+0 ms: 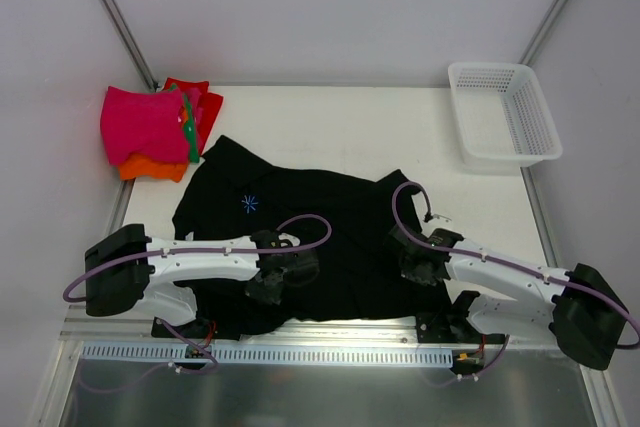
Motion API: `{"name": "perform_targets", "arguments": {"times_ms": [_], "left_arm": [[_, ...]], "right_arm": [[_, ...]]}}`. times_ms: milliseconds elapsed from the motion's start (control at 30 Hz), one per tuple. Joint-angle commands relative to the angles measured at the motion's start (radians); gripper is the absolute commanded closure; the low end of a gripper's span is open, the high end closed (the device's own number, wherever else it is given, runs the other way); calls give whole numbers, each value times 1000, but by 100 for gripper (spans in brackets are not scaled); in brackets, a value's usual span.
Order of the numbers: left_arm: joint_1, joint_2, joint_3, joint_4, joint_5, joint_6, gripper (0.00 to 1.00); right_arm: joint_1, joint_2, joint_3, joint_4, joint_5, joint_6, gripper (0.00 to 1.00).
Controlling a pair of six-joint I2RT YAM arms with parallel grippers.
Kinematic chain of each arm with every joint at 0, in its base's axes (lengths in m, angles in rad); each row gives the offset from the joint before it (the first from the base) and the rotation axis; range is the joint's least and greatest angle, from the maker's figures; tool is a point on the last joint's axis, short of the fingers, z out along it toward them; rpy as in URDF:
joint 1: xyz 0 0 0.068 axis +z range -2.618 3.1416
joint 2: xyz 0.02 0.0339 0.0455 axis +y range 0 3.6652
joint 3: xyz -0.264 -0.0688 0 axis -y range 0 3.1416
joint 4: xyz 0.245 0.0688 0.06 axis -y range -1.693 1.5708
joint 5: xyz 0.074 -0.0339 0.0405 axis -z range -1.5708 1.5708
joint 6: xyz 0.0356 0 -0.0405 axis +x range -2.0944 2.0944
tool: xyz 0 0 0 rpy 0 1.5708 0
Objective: Fold and stack the t-shirts
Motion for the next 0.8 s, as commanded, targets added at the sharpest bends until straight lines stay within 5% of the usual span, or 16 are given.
{"name": "perform_targets", "arguments": {"times_ms": [0, 533, 767], "left_arm": [[-11, -27, -15, -23, -23, -24, 100], [-26, -37, -32, -22, -24, -44, 100], [-34, -31, -21, -20, -30, -48, 100]], "right_arm": [[8, 21, 56, -196, 80, 111, 99], [-3, 47, 73, -157, 68, 76, 99], [-3, 218, 225, -393, 60, 125, 100]]}}
